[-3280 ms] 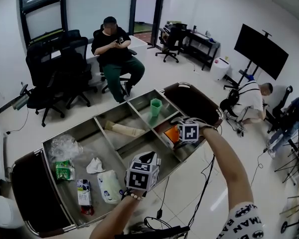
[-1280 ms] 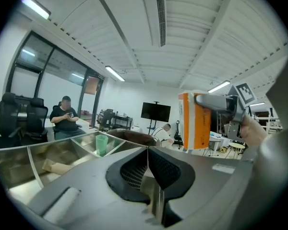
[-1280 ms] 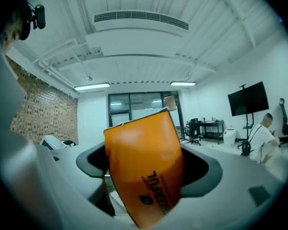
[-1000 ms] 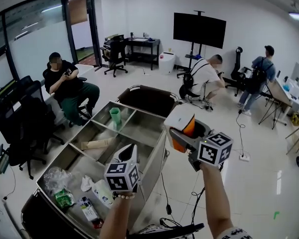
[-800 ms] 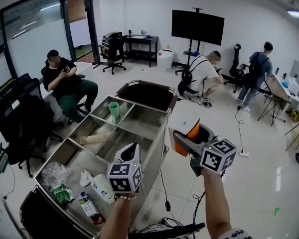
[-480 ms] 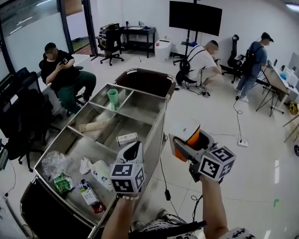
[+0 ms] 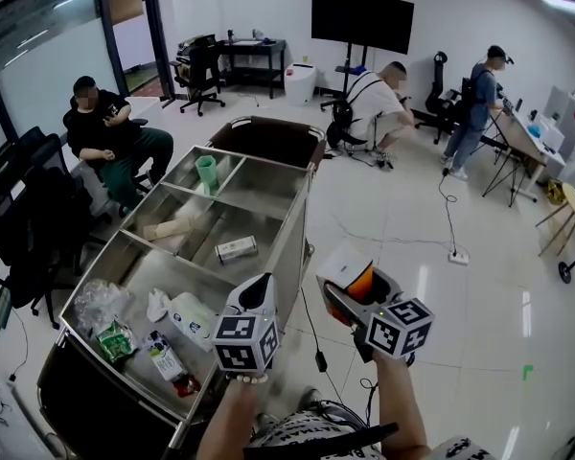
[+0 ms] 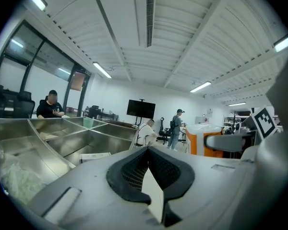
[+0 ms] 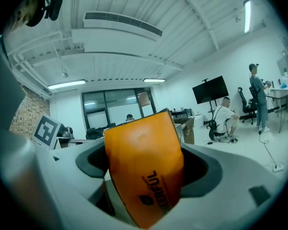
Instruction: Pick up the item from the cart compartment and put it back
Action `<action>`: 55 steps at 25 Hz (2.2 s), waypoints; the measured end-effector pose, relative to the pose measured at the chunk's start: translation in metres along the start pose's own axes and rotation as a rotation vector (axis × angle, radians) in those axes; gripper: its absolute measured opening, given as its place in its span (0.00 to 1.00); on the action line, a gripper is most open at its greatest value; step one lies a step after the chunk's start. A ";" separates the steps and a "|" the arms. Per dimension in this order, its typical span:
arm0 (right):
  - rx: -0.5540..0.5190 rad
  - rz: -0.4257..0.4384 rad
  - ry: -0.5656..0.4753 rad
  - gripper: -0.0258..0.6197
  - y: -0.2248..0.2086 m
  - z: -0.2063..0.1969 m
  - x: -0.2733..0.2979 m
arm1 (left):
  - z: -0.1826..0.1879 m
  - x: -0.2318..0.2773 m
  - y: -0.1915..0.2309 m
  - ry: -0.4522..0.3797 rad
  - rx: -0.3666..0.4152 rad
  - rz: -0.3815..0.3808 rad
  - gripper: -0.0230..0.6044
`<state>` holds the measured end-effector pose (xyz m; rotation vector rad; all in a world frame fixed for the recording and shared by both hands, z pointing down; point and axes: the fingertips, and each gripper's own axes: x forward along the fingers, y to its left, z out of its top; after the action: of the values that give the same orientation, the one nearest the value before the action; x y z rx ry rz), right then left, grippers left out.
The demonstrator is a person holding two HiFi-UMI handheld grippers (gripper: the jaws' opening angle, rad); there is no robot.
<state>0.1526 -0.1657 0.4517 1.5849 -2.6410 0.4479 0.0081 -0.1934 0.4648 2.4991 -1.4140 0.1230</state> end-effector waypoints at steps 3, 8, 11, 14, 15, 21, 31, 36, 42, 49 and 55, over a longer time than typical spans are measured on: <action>0.010 -0.006 -0.001 0.70 -0.001 -0.002 -0.003 | -0.001 0.000 -0.004 0.000 0.009 -0.006 0.04; 0.006 -0.002 -0.010 0.70 0.001 0.005 -0.001 | 0.003 0.001 -0.006 -0.006 0.007 -0.023 0.04; 0.001 0.006 -0.015 0.70 0.002 0.008 0.001 | 0.005 0.004 -0.008 -0.012 0.006 -0.041 0.04; 0.000 0.013 -0.013 0.70 0.004 0.008 0.004 | 0.005 0.005 -0.010 -0.009 0.003 -0.051 0.04; 0.001 0.014 -0.012 0.70 0.005 0.008 0.004 | 0.005 0.005 -0.010 -0.007 0.003 -0.052 0.04; 0.001 0.019 -0.012 0.70 0.008 0.008 0.005 | 0.004 0.005 -0.013 0.001 0.012 -0.075 0.04; -0.004 0.027 -0.009 0.70 0.009 0.007 0.006 | 0.000 0.006 -0.010 -0.002 -0.043 -0.076 0.04; 0.001 0.029 -0.001 0.70 0.010 0.004 0.008 | 0.000 0.005 -0.007 0.000 -0.046 -0.069 0.04; 0.014 0.031 0.015 0.70 0.008 -0.004 0.010 | -0.003 0.003 -0.007 0.008 -0.050 -0.065 0.04; 0.021 0.042 0.045 0.70 0.002 -0.015 0.017 | -0.006 0.004 -0.007 0.018 -0.050 -0.067 0.04; 0.009 0.079 0.031 0.70 -0.011 0.012 0.039 | 0.009 0.006 -0.001 0.007 -0.021 -0.042 0.04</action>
<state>0.1448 -0.2070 0.4489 1.4674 -2.6902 0.4837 0.0119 -0.2001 0.4569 2.5076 -1.3523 0.1077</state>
